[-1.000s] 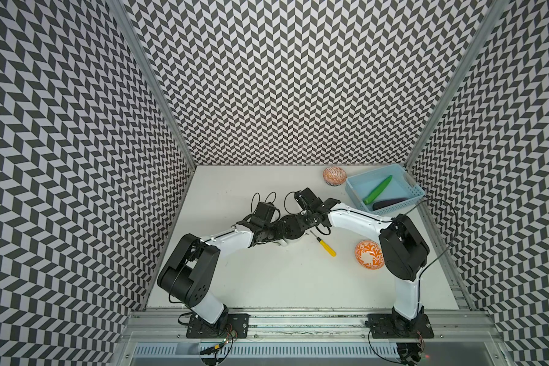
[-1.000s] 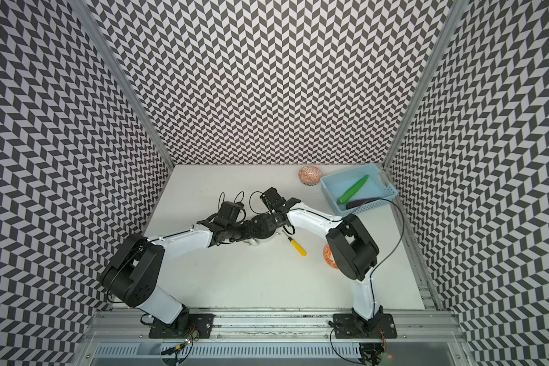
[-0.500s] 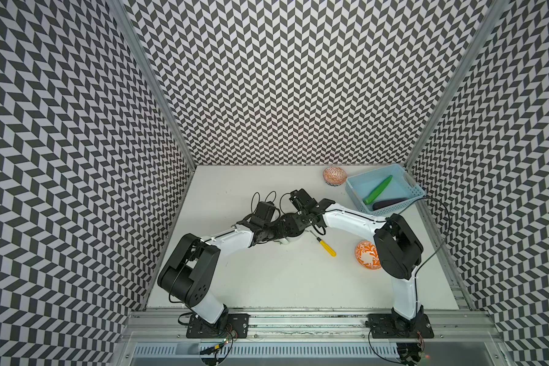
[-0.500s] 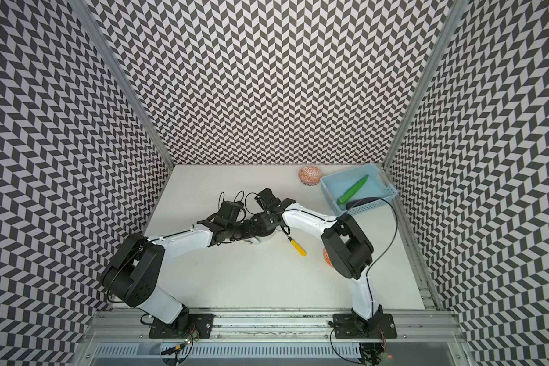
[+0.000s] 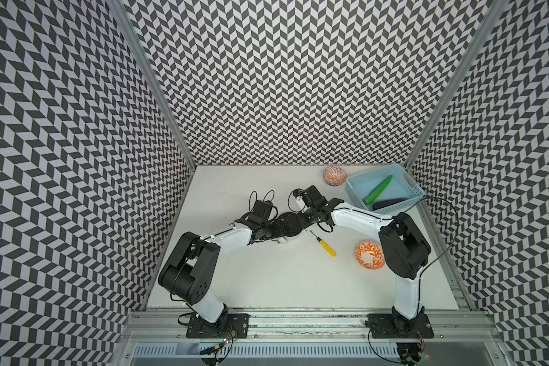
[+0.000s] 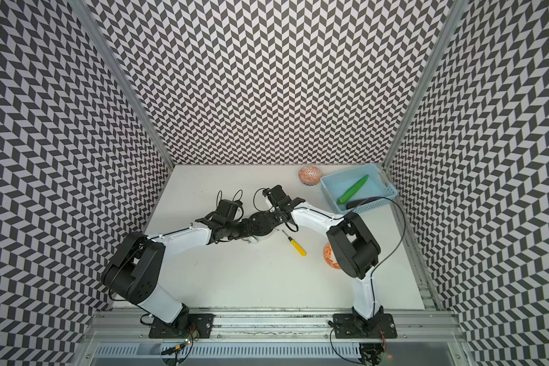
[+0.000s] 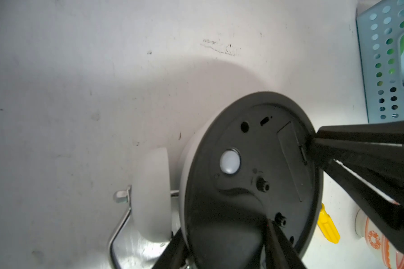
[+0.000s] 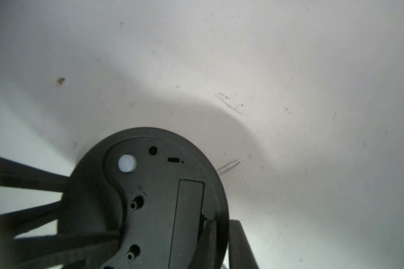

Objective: Remove the battery from the alarm
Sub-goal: Remove the cover from the alarm.

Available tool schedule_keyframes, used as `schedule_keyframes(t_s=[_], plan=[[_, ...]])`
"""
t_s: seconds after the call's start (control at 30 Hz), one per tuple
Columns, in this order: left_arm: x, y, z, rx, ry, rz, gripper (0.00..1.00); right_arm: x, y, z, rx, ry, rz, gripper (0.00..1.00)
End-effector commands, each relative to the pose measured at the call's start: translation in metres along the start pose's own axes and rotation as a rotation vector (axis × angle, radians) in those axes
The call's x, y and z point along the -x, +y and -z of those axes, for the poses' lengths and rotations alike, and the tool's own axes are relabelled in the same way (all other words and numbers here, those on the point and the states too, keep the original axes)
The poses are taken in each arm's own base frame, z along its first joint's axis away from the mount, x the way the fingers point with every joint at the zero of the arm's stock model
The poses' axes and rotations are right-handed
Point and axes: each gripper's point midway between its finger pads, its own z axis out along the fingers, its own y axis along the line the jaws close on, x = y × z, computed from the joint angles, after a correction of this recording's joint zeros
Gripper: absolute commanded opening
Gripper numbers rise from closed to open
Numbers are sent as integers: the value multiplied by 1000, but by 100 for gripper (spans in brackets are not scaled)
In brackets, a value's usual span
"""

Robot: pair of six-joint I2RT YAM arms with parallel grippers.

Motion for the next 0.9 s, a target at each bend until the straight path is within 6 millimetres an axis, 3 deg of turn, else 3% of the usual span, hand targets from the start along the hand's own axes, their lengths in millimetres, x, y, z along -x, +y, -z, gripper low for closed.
schedule_keyframes(t_s=[0.0,0.1,0.4,0.6,0.87], plan=[[-24,47,-6,193,76,0,46,-152,17,-24,150,523,-135,15],[-24,47,-5,195,77,-4,47,-126,18,-19,200,455,-179,15],[-23,47,-2,206,69,-15,48,-90,14,-13,257,331,-248,15],[-26,50,-5,216,83,-22,44,-55,-25,-7,-42,238,-152,12],[-31,53,-9,214,110,-36,35,-27,-43,-2,-271,166,-33,14]])
